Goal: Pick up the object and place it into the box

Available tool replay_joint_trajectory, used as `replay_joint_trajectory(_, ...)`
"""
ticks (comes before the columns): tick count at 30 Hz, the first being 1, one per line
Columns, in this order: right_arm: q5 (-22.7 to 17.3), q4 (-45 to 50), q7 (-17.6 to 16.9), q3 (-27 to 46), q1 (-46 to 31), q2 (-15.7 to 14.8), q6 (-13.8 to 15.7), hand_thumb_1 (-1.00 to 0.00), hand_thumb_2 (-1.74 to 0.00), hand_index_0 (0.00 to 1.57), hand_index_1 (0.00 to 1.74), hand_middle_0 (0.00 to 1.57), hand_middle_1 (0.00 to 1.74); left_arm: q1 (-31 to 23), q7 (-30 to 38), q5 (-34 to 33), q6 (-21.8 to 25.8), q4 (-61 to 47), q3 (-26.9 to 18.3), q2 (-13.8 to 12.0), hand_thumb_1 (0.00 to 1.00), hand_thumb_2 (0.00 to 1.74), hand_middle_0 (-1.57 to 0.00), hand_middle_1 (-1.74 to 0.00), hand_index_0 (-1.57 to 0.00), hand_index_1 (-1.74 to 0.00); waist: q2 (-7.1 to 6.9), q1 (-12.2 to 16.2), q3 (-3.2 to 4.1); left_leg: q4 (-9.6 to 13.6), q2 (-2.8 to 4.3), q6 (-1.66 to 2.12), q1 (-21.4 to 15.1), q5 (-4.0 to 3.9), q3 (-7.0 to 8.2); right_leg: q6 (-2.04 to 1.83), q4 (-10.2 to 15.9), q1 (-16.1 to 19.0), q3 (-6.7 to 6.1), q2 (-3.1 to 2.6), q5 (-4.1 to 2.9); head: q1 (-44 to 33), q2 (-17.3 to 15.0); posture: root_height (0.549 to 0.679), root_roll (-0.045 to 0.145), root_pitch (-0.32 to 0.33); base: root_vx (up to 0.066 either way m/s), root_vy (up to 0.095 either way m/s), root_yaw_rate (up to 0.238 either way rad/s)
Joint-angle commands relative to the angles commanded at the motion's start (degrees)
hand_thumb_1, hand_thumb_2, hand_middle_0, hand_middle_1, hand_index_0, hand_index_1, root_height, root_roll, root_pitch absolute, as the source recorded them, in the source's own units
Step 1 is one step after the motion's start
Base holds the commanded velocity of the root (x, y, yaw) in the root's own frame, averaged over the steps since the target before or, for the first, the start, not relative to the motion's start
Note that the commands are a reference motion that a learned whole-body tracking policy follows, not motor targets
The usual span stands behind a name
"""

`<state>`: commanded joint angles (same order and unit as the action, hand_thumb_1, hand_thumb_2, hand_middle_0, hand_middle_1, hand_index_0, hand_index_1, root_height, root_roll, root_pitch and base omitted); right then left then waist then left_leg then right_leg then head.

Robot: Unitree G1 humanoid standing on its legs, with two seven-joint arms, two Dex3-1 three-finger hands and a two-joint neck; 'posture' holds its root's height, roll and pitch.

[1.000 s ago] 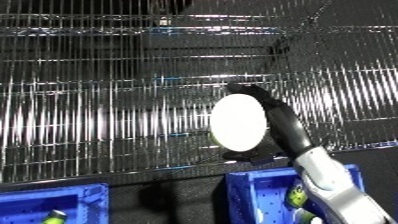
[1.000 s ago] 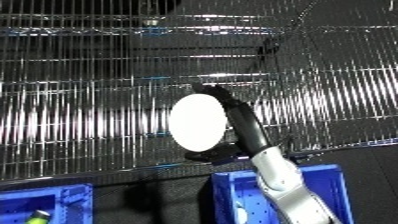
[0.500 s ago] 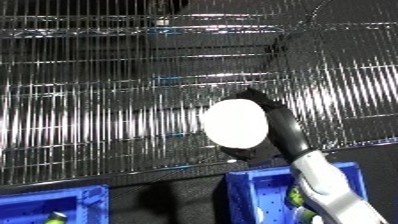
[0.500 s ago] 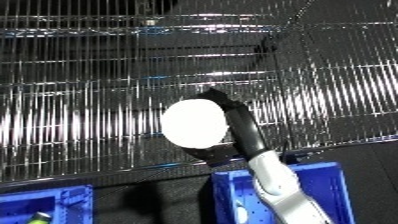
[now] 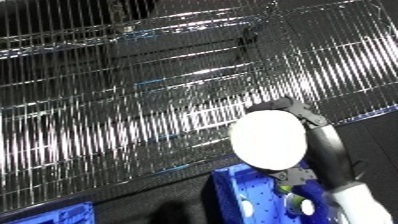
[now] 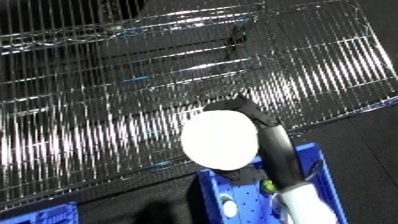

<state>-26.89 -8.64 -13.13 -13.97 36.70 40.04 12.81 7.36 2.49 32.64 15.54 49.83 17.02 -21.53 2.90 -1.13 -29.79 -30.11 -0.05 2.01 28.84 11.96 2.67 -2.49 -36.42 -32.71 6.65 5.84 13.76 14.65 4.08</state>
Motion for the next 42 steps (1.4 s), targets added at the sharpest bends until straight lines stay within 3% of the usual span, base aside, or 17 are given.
replay_joint_trajectory(7, -2.3, 1.8, -4.2, 8.1, -14.9, -0.3, 7.2, -0.85, -1.48, 1.33, 1.48, 1.33, 1.48, -1.4, 0.7, 1.0, 0.7, 1.4, -2.9, 0.3, 0.00, 0.00, 0.00, 0.00, 0.00, 0.00, -1.54, 3.8, 0.00, -0.9, 0.78, -0.15, -0.7, 1.16, 1.40, -0.38, 1.1, 0.3, -1.39, -1.20, -0.69, 0.5, 0.9, 0.647, 0.055, 0.165, -0.028, 0.008, -0.208)
replay_joint_trajectory(12, -6.9, -2.8, -1.5, 9.9, -20.2, -0.7, 8.7, -0.85, -1.48, 1.33, 1.48, 1.33, 1.48, -1.9, 1.6, 2.4, 2.1, 1.8, -3.2, 1.1, 0.00, 0.00, 0.00, 0.00, 0.00, 0.00, -2.00, 5.6, 0.00, -1.8, 1.17, -0.18, -1.1, 2.26, 2.09, -0.42, 1.4, 0.7, -1.91, -1.45, -0.91, 6.8, 0.1, 0.647, 0.054, 0.158, -0.026, 0.048, -0.221)
replay_joint_trajectory(17, -16.1, -11.7, 5.5, 10.9, -20.7, 0.0, 8.1, -0.60, -1.04, 0.94, 1.04, 0.94, 1.04, -2.6, 2.7, 3.0, 3.1, 1.6, -1.7, 2.1, 0.00, 0.00, 0.00, 0.00, 0.00, 0.00, -1.62, 5.8, 0.00, -2.3, 0.97, -0.03, -1.3, 2.77, 2.19, -0.11, 1.2, 1.0, -2.11, -1.36, -0.84, 14.1, -4.4, 0.647, 0.056, 0.151, -0.019, 0.041, -0.108)
replay_joint_trajectory(22, -20.4, -17.8, 9.5, 10.0, -19.6, 0.4, 7.3, -0.35, -0.61, 0.55, 0.61, 0.55, 0.61, -2.3, 2.9, 3.7, 2.8, 1.6, -0.3, 2.0, 0.00, 0.00, 0.00, 0.00, 0.00, 0.00, -0.83, 5.6, 0.00, -1.7, 0.36, 0.03, -1.9, 2.60, 2.08, -0.02, 1.9, 1.4, -2.34, -1.16, -1.28, 17.4, -8.3, 0.649, 0.062, 0.147, -0.018, 0.021, -0.011)
replay_joint_trajectory(26, -20.8, -20.8, 11.4, 8.7, -18.3, 0.7, 7.2, -0.15, -0.26, 0.24, 0.26, 0.24, 0.26, -1.6, 2.2, 4.7, 2.6, 2.2, 0.5, 1.8, 0.00, 0.00, 0.00, 0.00, 0.00, 0.00, 0.03, 5.5, 0.00, -0.9, -0.25, 0.01, -2.7, 2.34, 1.89, 0.06, 2.5, 1.8, -2.49, -0.92, -1.44, 19.5, -10.1, 0.650, 0.067, 0.143, 0.004, 0.038, 0.026)
replay_joint_trajectory(29, -19.5, -22.2, 10.9, 8.0, -17.2, 0.9, 7.6, 0.00, 0.00, 0.00, 0.00, 0.00, 0.00, -1.3, 1.6, 5.2, 2.6, 2.8, 0.8, 1.8, 0.00, 0.00, 0.00, 0.00, 0.00, 0.00, 0.61, 5.4, 0.00, -0.3, -0.67, 0.00, -3.2, 2.16, 1.85, 0.07, 2.8, 2.1, -2.53, -0.80, -1.47, 20.4, -10.5, 0.651, 0.071, 0.140, 0.008, 0.037, 0.037)
replay_joint_trajectory(42, -17.6, -25.0, 10.4, 7.2, -15.2, 0.9, 5.8, 0.00, 0.00, 0.00, 0.00, 0.00, 0.00, -0.2, -0.3, 5.6, 3.0, 4.5, 0.7, 1.8, 0.00, 0.00, 0.00, 0.00, 0.00, 0.00, 1.21, 5.3, 0.00, 1.2, -1.24, 0.00, -4.1, 1.61, 1.77, -0.11, 4.1, 2.6, -2.63, -0.96, -1.92, 22.3, -11.7, 0.652, 0.074, 0.141, -0.009, 0.008, 0.016)
